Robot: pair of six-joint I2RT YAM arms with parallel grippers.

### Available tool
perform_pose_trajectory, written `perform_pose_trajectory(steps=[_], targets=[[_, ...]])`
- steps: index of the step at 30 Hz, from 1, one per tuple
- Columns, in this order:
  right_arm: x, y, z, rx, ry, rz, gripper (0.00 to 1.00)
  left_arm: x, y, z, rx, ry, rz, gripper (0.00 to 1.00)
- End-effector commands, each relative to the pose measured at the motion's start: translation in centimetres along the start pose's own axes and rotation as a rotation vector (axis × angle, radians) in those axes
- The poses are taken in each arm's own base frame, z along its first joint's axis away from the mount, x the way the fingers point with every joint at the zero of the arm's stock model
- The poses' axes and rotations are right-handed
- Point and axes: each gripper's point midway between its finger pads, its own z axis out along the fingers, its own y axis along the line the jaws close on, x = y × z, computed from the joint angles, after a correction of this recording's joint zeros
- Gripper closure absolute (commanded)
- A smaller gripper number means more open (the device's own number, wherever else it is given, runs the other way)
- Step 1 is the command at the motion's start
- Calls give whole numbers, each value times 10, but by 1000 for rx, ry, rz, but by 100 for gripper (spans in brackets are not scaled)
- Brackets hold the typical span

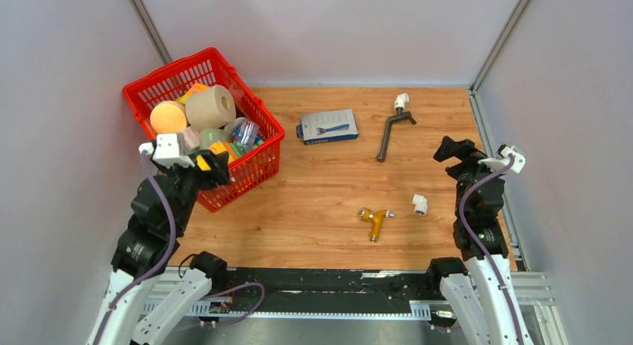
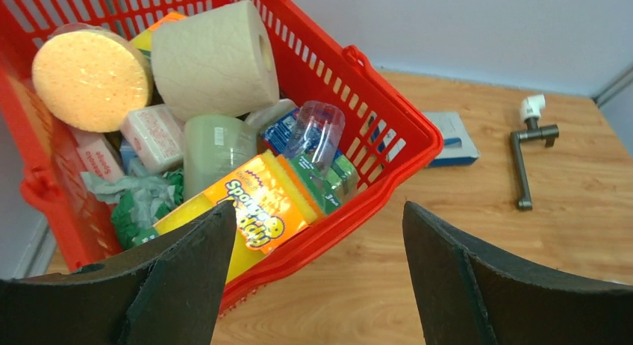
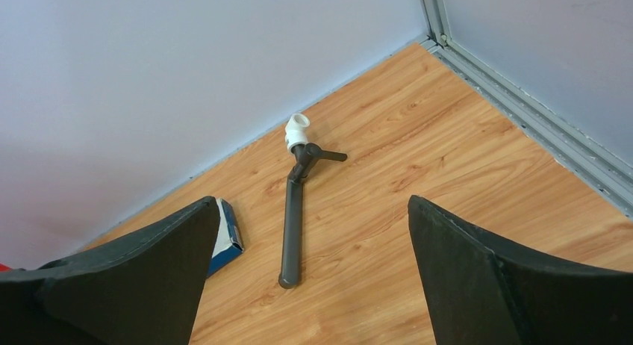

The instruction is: Install the water faucets

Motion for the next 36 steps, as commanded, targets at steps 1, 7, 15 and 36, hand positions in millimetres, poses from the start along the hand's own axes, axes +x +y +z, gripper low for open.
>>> perform_pose_trajectory(steps=[1, 7, 15, 36], targets=[[-15, 5, -9, -12, -3, -12, 0, 30, -12, -2, 31, 286, 53, 12], [-14, 6, -15, -16, 35, -37, 0, 25, -44, -3, 158, 401, 32, 12], [-8, 12, -27, -73, 87, -69, 0, 10, -62, -9, 338, 148, 29, 12], [-18, -1, -42, -30, 82, -138, 0, 18, -8, -8, 111, 36, 129, 12]])
